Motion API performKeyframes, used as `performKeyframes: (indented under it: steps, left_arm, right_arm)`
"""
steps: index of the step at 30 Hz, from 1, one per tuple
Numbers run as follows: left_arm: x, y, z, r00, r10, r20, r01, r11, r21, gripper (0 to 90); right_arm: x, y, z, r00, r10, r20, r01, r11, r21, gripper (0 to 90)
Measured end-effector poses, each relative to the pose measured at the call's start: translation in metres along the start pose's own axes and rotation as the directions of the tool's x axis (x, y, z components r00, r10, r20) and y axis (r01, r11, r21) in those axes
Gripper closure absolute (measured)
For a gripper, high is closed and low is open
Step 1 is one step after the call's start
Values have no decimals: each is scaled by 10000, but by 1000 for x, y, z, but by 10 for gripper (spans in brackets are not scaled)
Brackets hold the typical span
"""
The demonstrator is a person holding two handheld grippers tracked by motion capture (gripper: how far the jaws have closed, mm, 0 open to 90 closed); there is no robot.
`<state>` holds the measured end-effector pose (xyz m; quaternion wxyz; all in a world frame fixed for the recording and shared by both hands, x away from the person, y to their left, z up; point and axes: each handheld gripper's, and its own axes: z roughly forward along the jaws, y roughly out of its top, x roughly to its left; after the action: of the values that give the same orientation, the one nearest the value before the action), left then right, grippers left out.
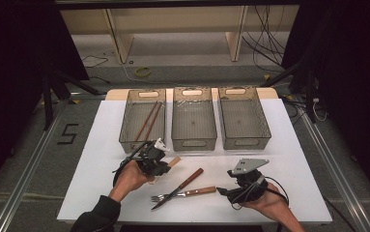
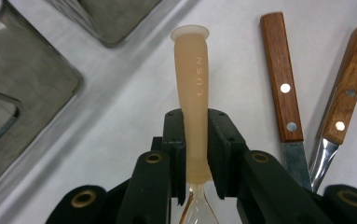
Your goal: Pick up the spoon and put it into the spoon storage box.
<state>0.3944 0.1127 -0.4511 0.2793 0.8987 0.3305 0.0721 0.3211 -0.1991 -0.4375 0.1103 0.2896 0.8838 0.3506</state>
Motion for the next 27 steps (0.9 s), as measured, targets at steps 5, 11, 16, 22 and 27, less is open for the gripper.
performKeyframes:
  steps: [5, 11, 16, 22, 27]
  left_arm:
    - [2, 1, -4, 9999, -65, 119, 66, 9999, -119, 778]
    - [4, 3, -10, 9996, -163, 236, 171, 9992, -365, 778]
    - [6, 5, -15, 9991, -285, 303, 303, 9977, -601, 778]
    - [7, 10, -19, 9989, -285, 381, 313, 9965, -770, 778]
    - [7, 17, -24, 9991, -198, 363, 233, 9948, -992, 778]
  right_arm:
    - [0, 0, -1, 10000, -9, -12, 9, 10000, -22, 315]
    - [0, 1, -1, 10000, 10, -5, -10, 10000, -38, 315]
    - [0, 1, -2, 10000, 0, 2, 0, 10000, -70, 315]
    - [0, 1, -2, 10000, -1, -16, 0, 10000, -71, 315]
    - [0, 1, -2, 10000, 8, -21, -8, 10000, -97, 315]
